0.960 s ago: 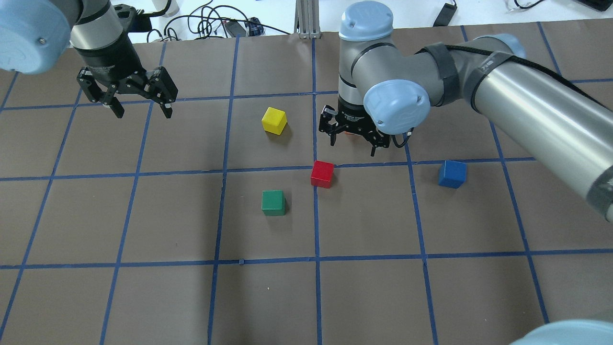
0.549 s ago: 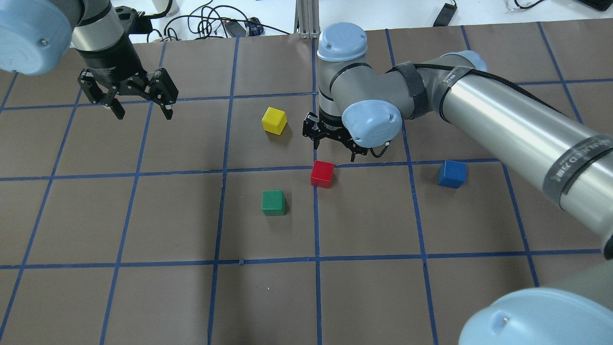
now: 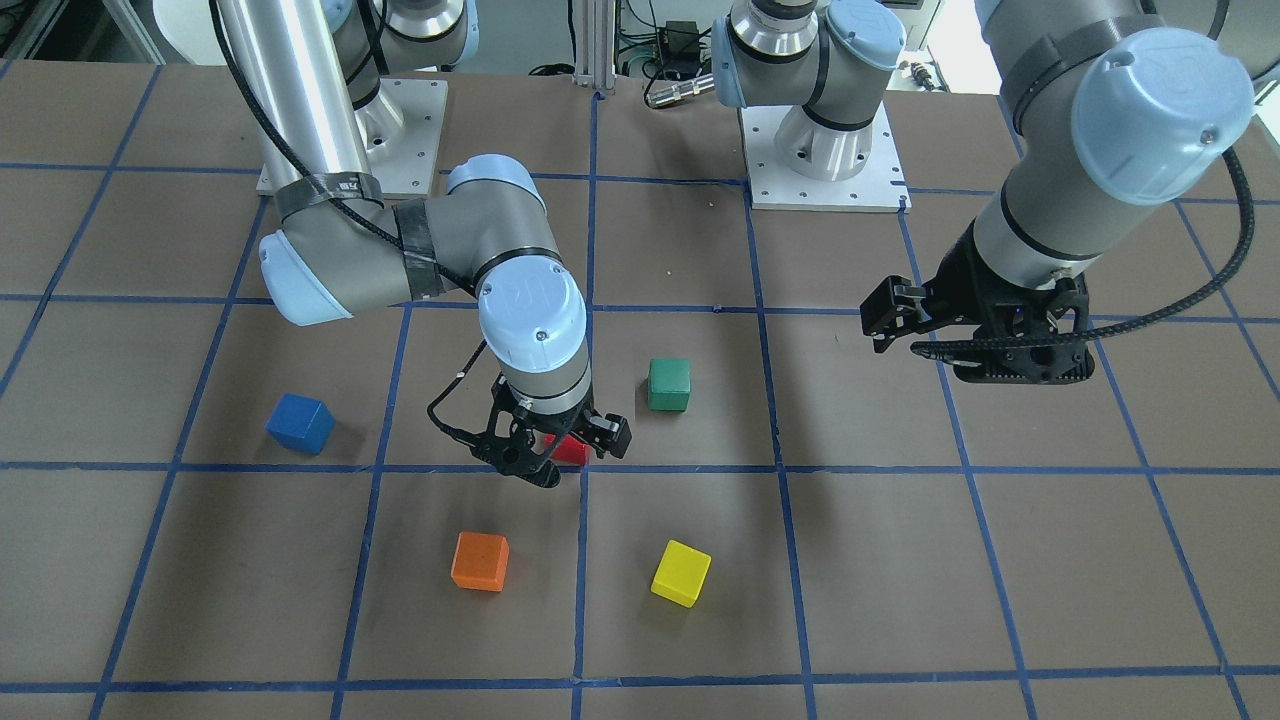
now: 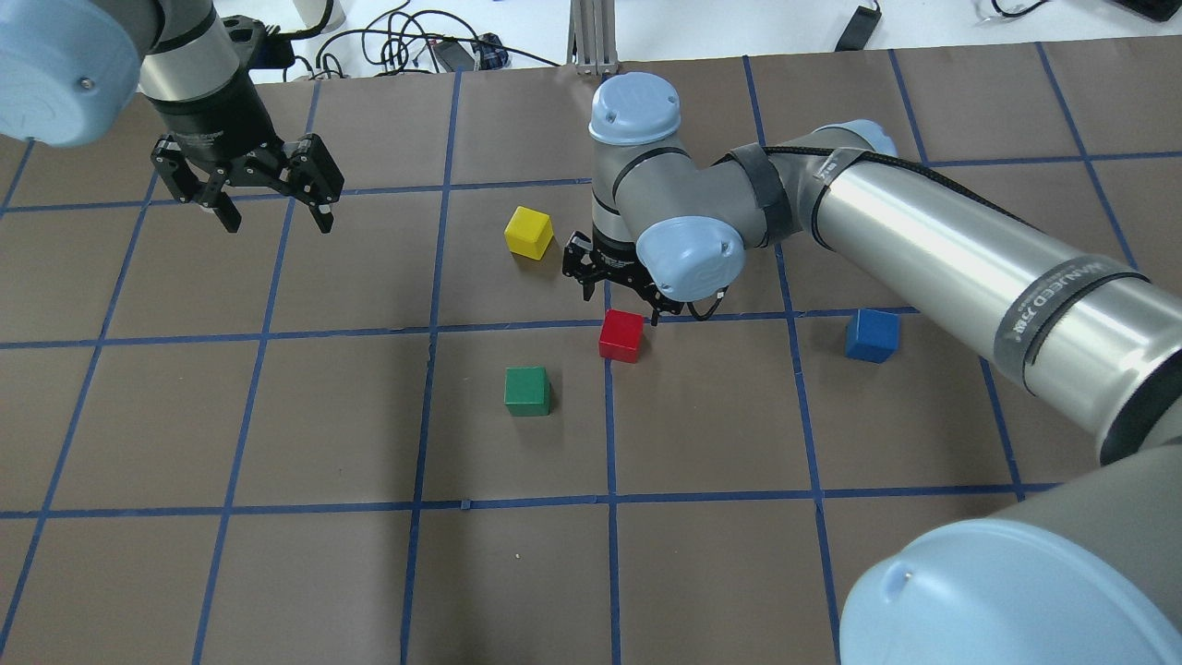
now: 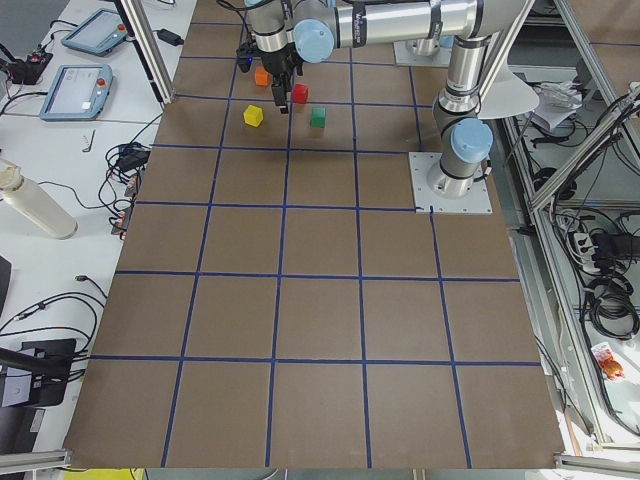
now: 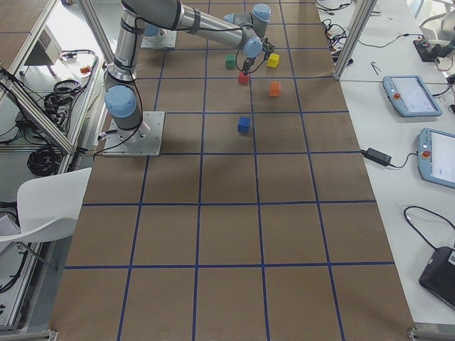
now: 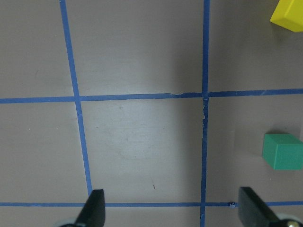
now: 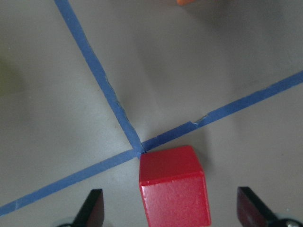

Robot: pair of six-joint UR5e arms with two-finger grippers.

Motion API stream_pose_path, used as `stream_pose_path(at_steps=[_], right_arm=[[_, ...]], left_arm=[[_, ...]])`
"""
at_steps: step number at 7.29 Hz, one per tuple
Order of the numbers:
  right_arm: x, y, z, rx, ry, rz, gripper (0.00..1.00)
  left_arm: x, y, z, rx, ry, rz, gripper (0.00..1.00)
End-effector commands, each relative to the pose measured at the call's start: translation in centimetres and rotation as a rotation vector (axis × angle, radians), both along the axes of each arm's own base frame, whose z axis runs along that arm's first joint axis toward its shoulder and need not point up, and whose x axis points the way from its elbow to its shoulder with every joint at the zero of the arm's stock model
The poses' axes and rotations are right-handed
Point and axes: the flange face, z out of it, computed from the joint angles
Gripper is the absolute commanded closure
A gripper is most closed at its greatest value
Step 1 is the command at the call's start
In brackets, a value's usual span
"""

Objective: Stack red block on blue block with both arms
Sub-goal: 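Lower the right gripper and close it on the red cube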

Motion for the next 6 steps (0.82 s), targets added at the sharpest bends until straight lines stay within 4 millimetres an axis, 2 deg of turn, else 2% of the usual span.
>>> stream_pose_path(at_steps=[1, 5, 6], right_arm=[[0.4, 0.0, -1.7, 0.022, 0.005, 0.002, 0.0], [0.6, 0.6, -2.2, 0.058, -0.001, 0.014, 0.0], [0.5, 1.0, -2.9, 0.071, 0.002, 0.012, 0.0]], left_arm=[[-0.1, 0.0, -0.1, 0.003, 0.0, -0.001, 0.0], [-0.1, 0.0, -0.4, 0.007, 0.0, 0.002, 0.0], [0.0, -0.1, -0.5, 0.009, 0.0, 0.002, 0.0]])
